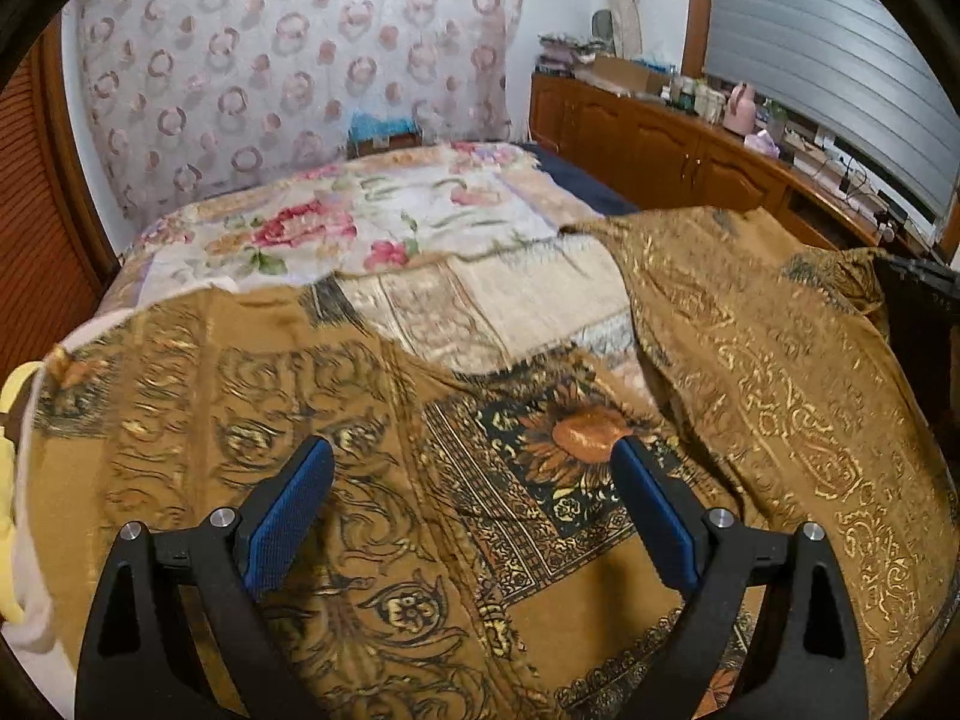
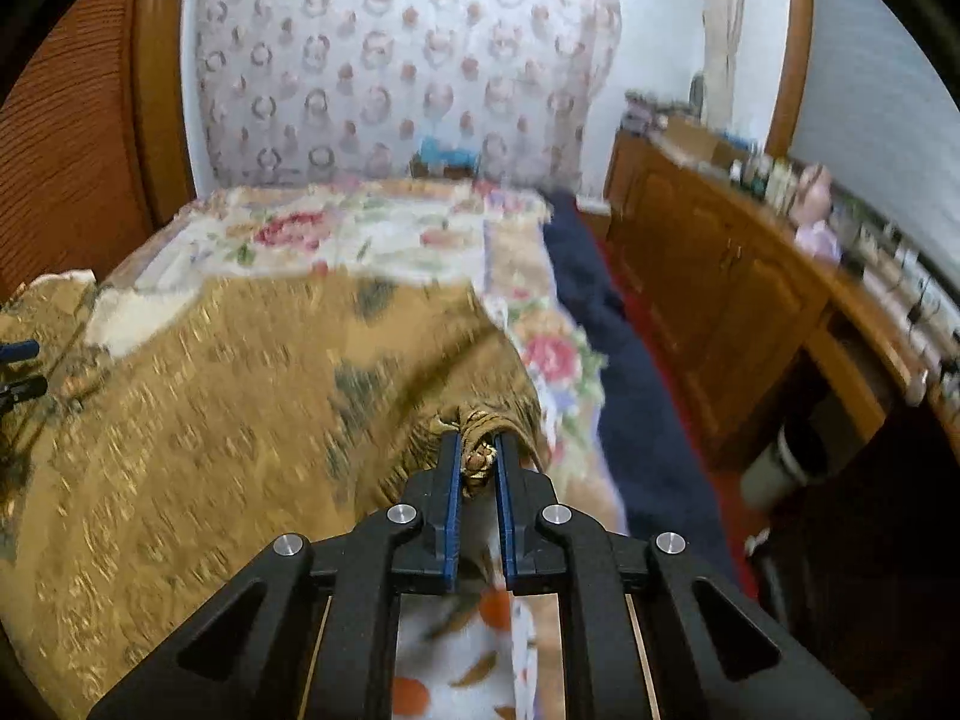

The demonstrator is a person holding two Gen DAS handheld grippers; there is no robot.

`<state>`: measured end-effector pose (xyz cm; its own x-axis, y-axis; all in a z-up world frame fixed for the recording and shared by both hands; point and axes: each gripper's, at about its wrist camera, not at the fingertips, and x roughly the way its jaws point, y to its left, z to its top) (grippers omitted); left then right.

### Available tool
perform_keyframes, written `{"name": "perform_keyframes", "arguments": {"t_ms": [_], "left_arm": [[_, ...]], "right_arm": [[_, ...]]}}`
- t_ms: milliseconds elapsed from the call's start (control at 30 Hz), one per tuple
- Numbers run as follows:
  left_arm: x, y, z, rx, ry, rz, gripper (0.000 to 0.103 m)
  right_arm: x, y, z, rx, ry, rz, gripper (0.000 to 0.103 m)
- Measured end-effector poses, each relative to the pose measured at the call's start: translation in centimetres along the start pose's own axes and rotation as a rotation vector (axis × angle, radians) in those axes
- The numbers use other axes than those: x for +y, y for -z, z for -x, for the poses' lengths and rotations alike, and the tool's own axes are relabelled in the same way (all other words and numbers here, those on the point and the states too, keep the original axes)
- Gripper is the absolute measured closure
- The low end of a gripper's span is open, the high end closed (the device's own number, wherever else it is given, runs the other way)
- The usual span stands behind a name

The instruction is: Fold small clothes

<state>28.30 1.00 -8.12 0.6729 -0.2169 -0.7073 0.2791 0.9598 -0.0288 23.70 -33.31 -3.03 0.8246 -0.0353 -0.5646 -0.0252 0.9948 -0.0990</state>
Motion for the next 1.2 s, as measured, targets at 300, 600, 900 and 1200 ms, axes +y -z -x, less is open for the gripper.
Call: {"name": "perform_keyframes", "arguments": {"t_ms": [300,600,900,1200], "left_arm": [[0.2,0.0,2.1,-0.065,0.003,-0.019,0.009],[1.3,0.1,2.3,-0.070,0.003,0.009,0.009],[0.7,0.2,2.7,-0.088,0.004,0.001,0.009],[1.2,0.4,2.3,-0.073,0.005,0.008,0.009]], "right_arm": [[7.0,-2.3,2.9,-0.122,-0.158,0.127,0.093],[10.3,0.2,0.6,0.017,-0.294,0.171,0.062],[7.4,-1.2,-1.6,0.088,-0.223,0.044,0.061],[8.8,-3.9,-8.1,0.218,-0.205,-0.042,0.061]]}}
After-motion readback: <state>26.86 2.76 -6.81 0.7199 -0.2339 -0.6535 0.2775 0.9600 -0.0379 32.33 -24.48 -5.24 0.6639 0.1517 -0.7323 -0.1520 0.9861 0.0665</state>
